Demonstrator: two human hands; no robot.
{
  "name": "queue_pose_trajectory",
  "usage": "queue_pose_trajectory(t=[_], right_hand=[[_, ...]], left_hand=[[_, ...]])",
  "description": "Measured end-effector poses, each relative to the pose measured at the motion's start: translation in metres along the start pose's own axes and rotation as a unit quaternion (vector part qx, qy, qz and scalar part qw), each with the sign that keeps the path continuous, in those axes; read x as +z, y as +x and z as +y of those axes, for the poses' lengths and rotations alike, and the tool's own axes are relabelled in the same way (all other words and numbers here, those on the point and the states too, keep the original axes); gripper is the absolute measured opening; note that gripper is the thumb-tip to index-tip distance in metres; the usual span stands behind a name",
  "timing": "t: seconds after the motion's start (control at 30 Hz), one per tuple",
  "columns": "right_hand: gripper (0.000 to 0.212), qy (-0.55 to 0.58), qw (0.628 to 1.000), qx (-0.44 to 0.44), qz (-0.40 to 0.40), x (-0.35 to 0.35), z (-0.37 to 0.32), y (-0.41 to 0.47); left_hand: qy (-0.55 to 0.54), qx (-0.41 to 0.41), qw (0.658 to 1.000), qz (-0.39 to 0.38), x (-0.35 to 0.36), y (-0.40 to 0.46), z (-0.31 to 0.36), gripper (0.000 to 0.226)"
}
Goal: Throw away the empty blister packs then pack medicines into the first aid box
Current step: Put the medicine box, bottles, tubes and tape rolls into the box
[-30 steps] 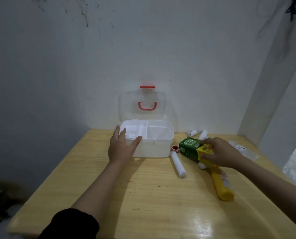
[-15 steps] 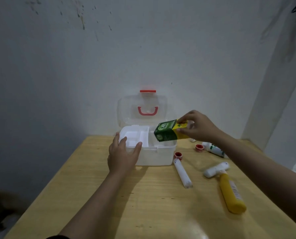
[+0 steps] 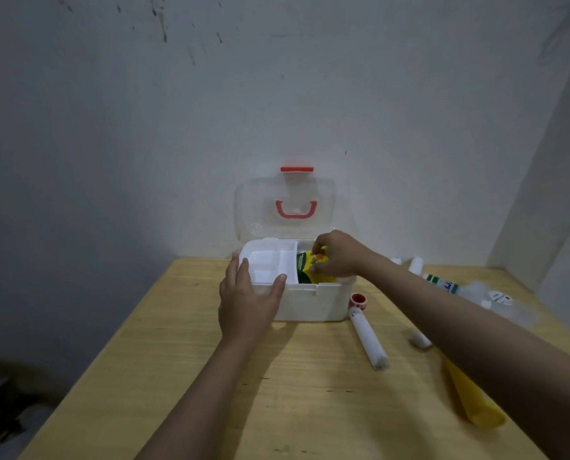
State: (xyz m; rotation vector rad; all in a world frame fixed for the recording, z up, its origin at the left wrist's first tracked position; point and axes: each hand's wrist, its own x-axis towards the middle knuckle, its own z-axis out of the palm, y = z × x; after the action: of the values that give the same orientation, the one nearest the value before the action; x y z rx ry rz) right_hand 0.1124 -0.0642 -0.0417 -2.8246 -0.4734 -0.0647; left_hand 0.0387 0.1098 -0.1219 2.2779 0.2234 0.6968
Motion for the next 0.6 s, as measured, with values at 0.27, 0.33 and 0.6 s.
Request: queue_pose_trajectory(t=[0.27,0.33,0.6], right_hand=[[0.039,-0.031,0.999,0.040,-0.014,0.017,-0.012,0.012],[0.038,-0.026,0.998,0.055,-0.028,0.023,-0.015,0.014],[0.040,0.113,0.989,0.084,-0.054,0.010,-0.011,0.012]], left_hand=[[-0.002,0.007,1.000,0.013,0.002,0.000,0.000,0.081],[-0.004,0.010,1.000,0.014,0.003,0.000,-0.002,0.080],[-0.005,0.014,1.000,0.015,0.004,0.001,-0.002,0.082]])
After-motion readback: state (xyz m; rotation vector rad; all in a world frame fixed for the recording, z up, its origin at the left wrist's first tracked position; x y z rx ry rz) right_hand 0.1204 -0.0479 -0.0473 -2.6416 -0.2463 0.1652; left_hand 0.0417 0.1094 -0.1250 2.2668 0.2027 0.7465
